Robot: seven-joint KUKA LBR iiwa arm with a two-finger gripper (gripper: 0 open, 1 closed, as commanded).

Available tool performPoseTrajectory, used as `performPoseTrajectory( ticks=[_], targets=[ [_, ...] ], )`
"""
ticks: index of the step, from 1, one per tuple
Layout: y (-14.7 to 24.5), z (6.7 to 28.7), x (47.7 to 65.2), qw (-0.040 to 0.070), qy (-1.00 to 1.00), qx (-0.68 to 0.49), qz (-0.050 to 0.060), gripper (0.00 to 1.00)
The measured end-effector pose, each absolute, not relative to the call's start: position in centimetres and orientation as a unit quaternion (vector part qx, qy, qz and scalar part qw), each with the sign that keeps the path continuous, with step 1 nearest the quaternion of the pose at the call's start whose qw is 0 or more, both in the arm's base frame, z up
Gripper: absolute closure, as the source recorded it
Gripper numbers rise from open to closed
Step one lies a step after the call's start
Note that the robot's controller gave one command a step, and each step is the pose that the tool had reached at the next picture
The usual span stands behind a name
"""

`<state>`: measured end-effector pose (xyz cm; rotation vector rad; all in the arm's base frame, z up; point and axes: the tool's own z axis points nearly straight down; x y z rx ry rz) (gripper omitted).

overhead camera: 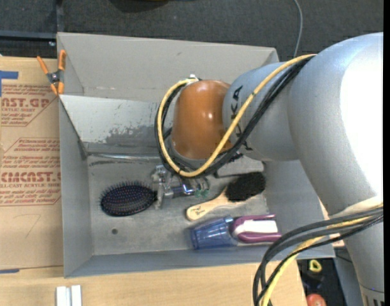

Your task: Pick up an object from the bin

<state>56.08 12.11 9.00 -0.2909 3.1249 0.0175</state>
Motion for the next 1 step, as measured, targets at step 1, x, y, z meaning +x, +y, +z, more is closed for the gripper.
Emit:
performPoseTrajectory(
  ticks=[1],
  targets=[
    [11.87, 9.65, 56.41, 0.005, 0.996, -0.09, 0.006, 1.0]
  ],
)
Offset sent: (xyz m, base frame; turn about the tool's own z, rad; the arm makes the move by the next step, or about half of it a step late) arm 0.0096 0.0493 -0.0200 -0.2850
